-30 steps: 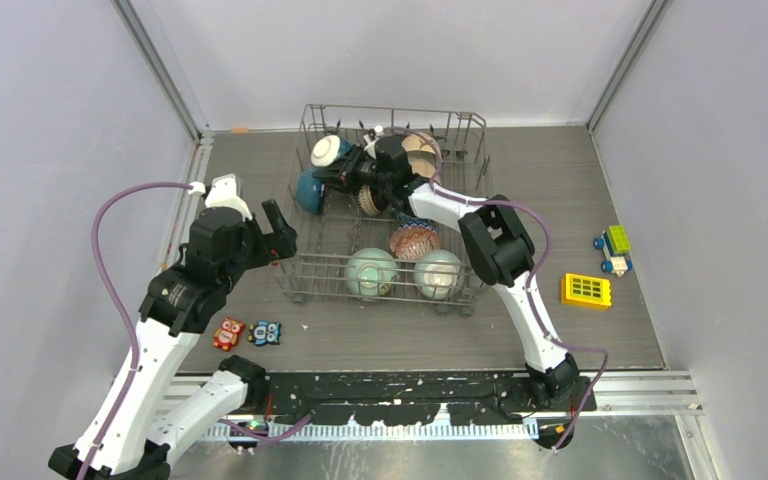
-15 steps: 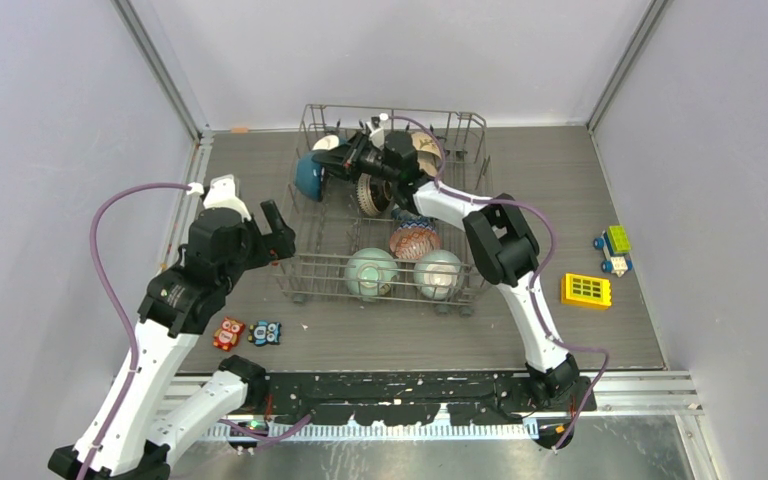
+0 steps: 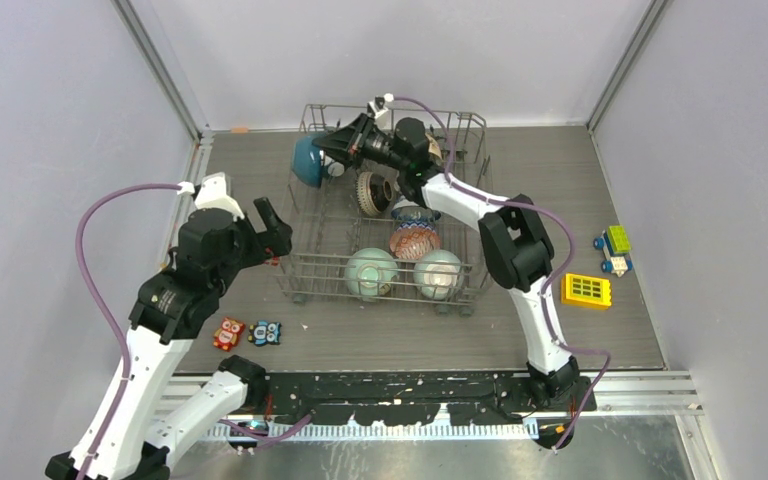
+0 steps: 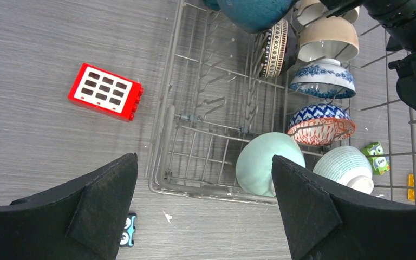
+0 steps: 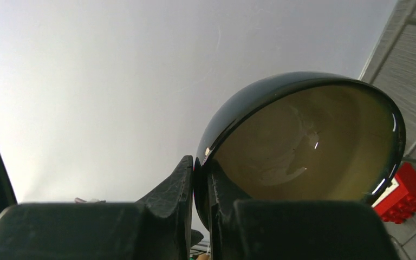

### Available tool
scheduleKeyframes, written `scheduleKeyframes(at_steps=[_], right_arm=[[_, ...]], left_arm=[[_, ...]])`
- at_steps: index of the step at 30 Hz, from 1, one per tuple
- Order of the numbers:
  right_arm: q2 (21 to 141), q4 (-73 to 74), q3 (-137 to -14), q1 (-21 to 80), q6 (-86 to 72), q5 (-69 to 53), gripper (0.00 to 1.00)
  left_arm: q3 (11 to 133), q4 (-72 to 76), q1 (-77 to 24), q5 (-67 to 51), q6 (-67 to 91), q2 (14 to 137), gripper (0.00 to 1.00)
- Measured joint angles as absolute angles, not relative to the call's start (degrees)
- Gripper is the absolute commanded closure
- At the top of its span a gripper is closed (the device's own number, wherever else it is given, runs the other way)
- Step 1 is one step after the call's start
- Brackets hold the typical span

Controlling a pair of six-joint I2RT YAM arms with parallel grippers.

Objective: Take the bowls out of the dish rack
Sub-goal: Pick up the bowl from the dish rack, then place the bowl at the center of the board.

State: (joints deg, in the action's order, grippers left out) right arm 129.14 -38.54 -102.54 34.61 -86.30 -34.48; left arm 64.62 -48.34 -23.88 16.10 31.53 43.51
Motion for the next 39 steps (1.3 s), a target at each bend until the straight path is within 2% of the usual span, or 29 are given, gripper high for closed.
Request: scheduleKeyframes(at_steps=[9, 19, 28, 33, 39], right_arm=[[119.77, -33.45, -98.1, 34.26, -81.36, -36.95, 0.99], [97.67, -9.56, -92.82, 34.65, -60.18, -35.62, 0.99], [78.81, 23.42, -95.31, 42.72, -32.34, -23.57, 0.99], [74.74, 40.84, -99.92, 49.87, -20.99, -13.23, 0.99], [72.69, 54.78, -102.76, 63.99, -8.64, 6.26, 0.99]], left_arm=[[66.87, -48.53, -23.88, 16.05, 32.69, 43.31, 0.05], [69.54, -48.23, -23.88, 15.42, 34.57, 43.55, 0.03], [74.96, -48.07, -23.88, 12.62, 36.73, 47.37, 0.0], [78.56, -48.03, -23.88, 7.31, 37.06, 49.82, 0.0], [82.61, -48.38, -23.88, -4.49, 37.06, 53.87, 0.0]])
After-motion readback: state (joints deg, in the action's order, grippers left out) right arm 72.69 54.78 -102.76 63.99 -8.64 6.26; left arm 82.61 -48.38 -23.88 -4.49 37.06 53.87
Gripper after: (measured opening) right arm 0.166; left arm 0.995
